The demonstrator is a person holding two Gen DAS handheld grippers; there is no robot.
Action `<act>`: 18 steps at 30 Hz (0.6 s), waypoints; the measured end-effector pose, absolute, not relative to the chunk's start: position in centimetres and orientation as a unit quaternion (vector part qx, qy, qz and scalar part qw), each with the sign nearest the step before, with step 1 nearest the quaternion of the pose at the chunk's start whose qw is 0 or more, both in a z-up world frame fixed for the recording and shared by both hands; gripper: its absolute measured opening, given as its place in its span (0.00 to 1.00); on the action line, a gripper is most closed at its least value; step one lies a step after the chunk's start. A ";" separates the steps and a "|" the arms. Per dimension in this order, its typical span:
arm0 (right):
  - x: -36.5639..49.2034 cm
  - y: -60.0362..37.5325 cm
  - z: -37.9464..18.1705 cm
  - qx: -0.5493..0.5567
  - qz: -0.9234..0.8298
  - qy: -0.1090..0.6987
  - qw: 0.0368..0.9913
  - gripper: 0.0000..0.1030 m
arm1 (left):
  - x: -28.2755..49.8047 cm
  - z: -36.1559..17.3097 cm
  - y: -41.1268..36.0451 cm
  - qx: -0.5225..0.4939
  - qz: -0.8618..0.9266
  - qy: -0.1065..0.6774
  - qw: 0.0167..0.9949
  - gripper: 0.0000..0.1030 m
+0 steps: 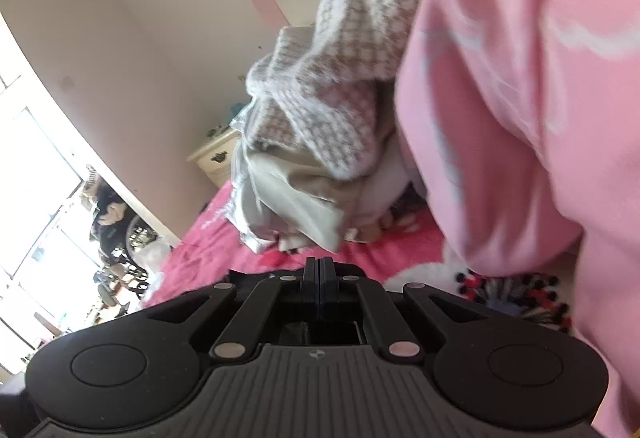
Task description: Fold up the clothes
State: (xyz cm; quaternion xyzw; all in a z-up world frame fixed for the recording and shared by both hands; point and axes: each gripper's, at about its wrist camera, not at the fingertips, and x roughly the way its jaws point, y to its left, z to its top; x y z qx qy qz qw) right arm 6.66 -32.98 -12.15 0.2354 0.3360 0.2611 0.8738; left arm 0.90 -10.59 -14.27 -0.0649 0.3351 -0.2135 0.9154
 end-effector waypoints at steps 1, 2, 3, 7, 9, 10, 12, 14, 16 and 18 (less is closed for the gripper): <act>7.1 -32.5 -12.1 0.236 0.268 0.338 0.871 0.01 | 1.3 -14.3 -11.2 -0.058 -0.210 0.324 0.920 0.63; 7.4 -32.1 -12.0 0.232 0.273 0.338 0.870 0.01 | 1.7 -14.4 -11.7 -0.049 -0.204 0.318 0.924 0.63; 7.6 -31.6 -12.1 0.224 0.275 0.338 0.872 0.01 | 2.1 -14.5 -11.9 -0.047 -0.196 0.317 0.927 0.60; 8.1 -30.9 -12.9 0.215 0.286 0.354 0.864 0.02 | 4.0 -15.4 -11.1 -0.082 -0.166 0.332 0.925 0.39; 8.2 -31.0 -13.5 0.214 0.285 0.361 0.862 0.02 | 4.9 -15.9 -10.1 -0.120 -0.159 0.346 0.917 0.19; 8.2 -31.1 -13.6 0.214 0.284 0.362 0.862 0.05 | 5.3 -16.1 -9.5 -0.141 -0.156 0.353 0.911 0.15; 8.3 -31.4 -13.8 0.216 0.281 0.361 0.863 0.12 | 5.7 -16.9 -8.3 -0.183 -0.146 0.362 0.902 0.09; 8.3 -31.8 -14.0 0.216 0.273 0.358 0.866 0.40 | 6.0 -17.8 -7.0 -0.226 -0.131 0.373 0.890 0.07; 8.0 -31.8 -14.2 0.201 0.266 0.355 0.874 0.42 | 6.1 -18.7 -5.5 -0.271 -0.118 0.381 0.876 0.07; 7.7 -31.5 -14.6 0.176 0.260 0.357 0.880 0.44 | 6.1 -19.2 -4.3 -0.308 -0.108 0.380 0.865 0.07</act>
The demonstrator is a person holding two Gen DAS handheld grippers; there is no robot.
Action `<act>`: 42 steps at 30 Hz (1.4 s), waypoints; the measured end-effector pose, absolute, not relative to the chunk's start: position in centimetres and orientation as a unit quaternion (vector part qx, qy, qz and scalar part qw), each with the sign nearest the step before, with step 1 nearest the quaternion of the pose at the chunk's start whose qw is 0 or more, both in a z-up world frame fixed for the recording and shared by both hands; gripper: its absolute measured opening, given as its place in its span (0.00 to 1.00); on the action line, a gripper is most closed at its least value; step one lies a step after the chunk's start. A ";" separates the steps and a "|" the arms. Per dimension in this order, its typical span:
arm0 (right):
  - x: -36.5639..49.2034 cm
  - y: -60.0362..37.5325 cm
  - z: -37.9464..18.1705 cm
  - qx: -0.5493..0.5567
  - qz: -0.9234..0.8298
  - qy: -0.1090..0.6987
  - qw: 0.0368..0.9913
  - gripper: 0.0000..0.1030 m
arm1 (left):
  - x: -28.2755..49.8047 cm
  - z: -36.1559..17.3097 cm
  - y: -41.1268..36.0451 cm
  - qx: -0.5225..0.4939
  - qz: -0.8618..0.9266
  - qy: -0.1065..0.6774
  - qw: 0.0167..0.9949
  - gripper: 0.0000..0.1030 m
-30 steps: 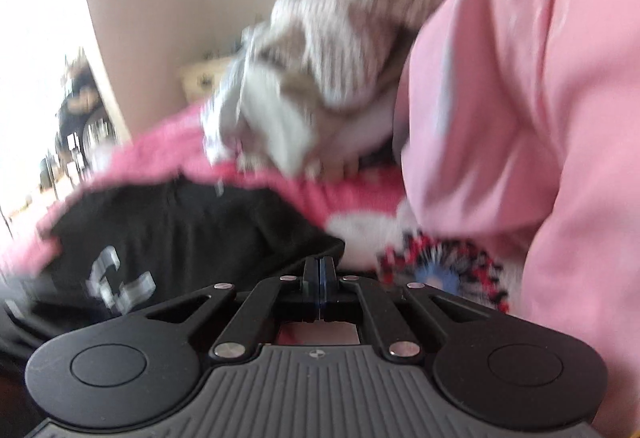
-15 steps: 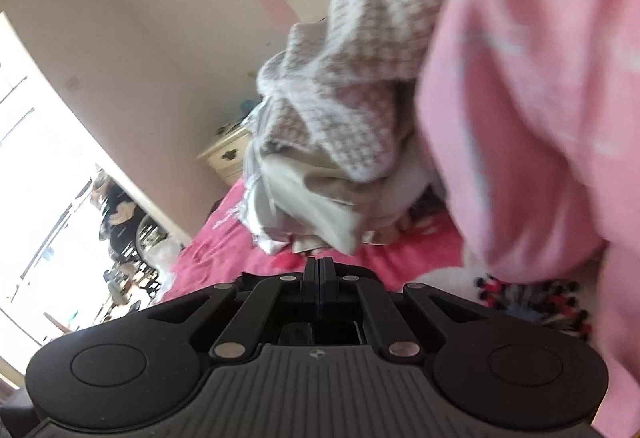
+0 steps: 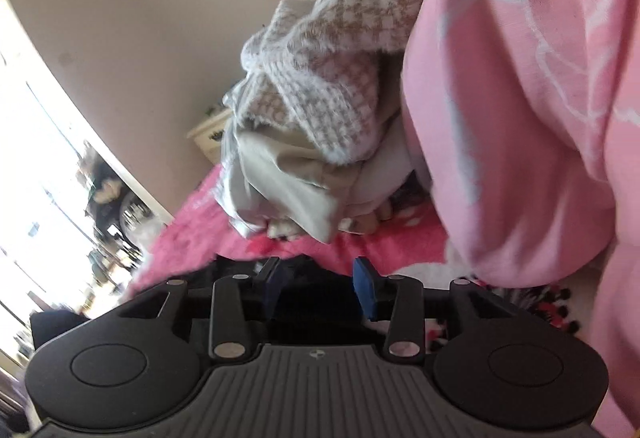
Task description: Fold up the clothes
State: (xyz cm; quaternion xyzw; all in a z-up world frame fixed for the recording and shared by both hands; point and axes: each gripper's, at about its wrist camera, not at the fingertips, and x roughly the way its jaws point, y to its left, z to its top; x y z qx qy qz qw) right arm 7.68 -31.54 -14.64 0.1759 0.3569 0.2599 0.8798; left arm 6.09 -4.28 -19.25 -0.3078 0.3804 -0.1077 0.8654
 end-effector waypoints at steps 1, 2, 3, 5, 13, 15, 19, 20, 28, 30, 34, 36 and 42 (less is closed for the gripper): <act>7.6 -31.4 -15.1 0.169 0.259 0.364 0.879 0.46 | 6.1 -19.5 -3.7 -0.326 -0.103 0.380 0.860 0.07; 7.4 -31.3 -15.5 0.163 0.258 0.372 0.877 0.48 | 6.1 -19.8 -3.2 -0.340 -0.099 0.380 0.855 0.07; 7.4 -31.2 -16.0 0.159 0.256 0.381 0.874 0.48 | 6.2 -20.0 -2.7 -0.354 -0.095 0.380 0.849 0.07; 7.4 -30.8 -17.2 0.152 0.254 0.400 0.867 0.49 | 6.3 -20.4 -2.1 -0.368 -0.087 0.380 0.844 0.07; 5.5 -29.3 -18.4 0.073 0.273 0.406 0.869 0.52 | 6.7 -20.9 -1.7 -0.373 -0.086 0.385 0.840 0.07; 4.3 -29.0 -17.8 0.041 0.282 0.379 0.880 0.53 | 6.7 -20.9 -1.7 -0.369 -0.089 0.385 0.841 0.07; 2.6 -27.1 -17.4 -0.049 0.309 0.344 0.885 0.53 | 6.6 -20.8 -1.7 -0.359 -0.091 0.384 0.846 0.07; 2.3 -26.5 -17.5 -0.078 0.305 0.334 0.888 0.52 | 6.6 -20.8 -1.7 -0.356 -0.091 0.384 0.847 0.07; 2.6 -24.5 -18.2 -0.144 0.283 0.290 0.903 0.40 | 5.1 -19.8 -2.7 -0.306 -0.107 0.376 0.868 0.08; 2.9 -24.5 -18.5 -0.138 0.278 0.291 0.905 0.36 | 4.4 -19.4 -3.1 -0.289 -0.115 0.373 0.874 0.08; 3.9 -25.4 -18.0 -0.108 0.260 0.299 0.912 0.03 | 3.0 -18.7 -4.4 -0.254 -0.140 0.373 0.881 0.16; 4.1 -26.2 -16.9 -0.081 0.255 0.296 0.917 0.03 | 2.3 -18.4 -5.5 -0.237 -0.157 0.374 0.883 0.29; 5.3 -28.8 -12.8 0.049 0.280 0.311 0.907 0.03 | 0.8 -18.2 -9.6 -0.145 -0.171 0.376 0.899 0.34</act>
